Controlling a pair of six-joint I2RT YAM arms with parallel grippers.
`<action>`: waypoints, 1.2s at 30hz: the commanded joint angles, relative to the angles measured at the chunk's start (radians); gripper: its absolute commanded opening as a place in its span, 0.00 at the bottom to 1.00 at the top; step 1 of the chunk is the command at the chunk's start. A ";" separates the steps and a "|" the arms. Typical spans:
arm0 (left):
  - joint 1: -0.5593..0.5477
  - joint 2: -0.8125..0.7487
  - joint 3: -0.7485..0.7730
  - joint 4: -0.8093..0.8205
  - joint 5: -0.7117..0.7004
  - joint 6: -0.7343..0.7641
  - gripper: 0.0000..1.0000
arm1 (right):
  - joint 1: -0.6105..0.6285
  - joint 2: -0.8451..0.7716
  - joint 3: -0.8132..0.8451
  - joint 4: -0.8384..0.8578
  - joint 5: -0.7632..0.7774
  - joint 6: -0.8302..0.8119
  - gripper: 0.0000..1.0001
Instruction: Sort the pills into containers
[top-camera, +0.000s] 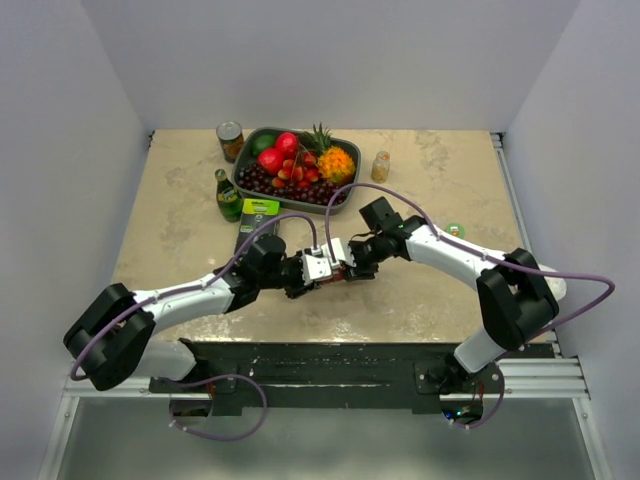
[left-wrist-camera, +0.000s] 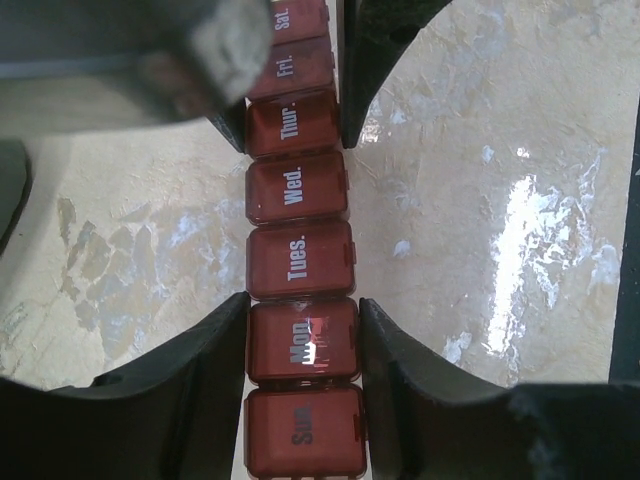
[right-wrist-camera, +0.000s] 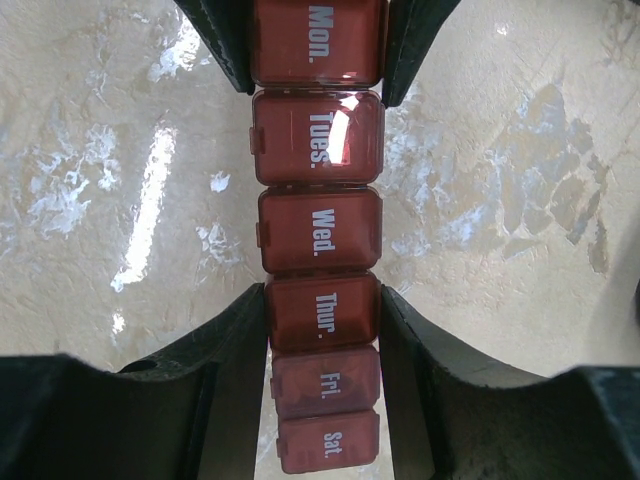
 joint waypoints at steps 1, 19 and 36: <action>-0.007 0.024 0.050 -0.033 -0.031 0.028 0.01 | 0.016 -0.047 0.011 0.028 -0.082 0.030 0.19; -0.072 -0.005 -0.008 -0.049 -0.151 0.137 0.00 | -0.082 0.216 0.219 -0.260 -0.328 0.065 0.24; -0.075 0.044 -0.006 -0.061 -0.113 0.137 0.00 | -0.120 0.153 0.147 0.157 -0.064 0.475 0.48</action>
